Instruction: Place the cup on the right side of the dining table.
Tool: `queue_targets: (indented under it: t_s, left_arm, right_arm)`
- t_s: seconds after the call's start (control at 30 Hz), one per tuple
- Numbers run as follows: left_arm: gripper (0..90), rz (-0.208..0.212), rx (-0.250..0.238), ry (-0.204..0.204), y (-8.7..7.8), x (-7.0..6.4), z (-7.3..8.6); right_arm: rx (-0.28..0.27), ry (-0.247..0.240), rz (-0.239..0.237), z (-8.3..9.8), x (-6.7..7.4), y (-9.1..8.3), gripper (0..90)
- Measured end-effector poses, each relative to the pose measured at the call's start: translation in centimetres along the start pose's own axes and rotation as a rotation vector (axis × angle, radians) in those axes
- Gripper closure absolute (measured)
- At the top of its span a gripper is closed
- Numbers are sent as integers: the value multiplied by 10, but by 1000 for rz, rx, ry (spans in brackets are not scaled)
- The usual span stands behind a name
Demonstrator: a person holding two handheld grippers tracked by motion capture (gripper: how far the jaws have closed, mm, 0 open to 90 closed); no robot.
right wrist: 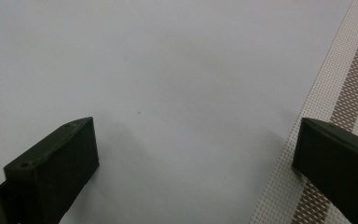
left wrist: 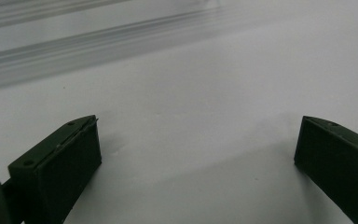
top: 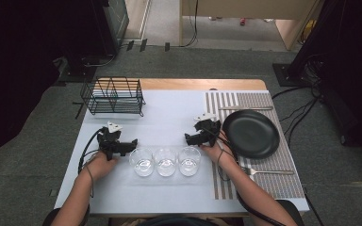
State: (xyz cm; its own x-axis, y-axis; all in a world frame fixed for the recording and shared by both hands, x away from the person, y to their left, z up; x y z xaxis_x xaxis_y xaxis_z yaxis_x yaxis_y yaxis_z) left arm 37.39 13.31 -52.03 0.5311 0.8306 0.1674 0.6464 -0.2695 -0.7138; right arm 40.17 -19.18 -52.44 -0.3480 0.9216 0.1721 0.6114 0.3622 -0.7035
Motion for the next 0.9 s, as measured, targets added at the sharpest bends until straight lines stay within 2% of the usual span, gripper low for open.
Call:
queue_targets:
  t_s: [0.9]
  left_arm:
    - [0,2,2,0,0,0,0]
  right_arm:
    - [7,1,-6,0,0,-1,18]
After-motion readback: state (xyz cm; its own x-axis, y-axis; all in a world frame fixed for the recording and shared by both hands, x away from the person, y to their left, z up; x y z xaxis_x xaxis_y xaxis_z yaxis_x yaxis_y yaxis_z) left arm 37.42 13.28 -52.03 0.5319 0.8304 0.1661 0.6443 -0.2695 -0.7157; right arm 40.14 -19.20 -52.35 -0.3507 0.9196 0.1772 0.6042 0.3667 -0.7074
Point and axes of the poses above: each handheld gripper's, and its own axes: y roughly forward along the jaws, z roughly out of its underside, x roughly to its left, the point moved 3 cm from there along y, roughly forward along the jaws, and after that the axes turned 14 degrees about y, right-handed, at the moved point
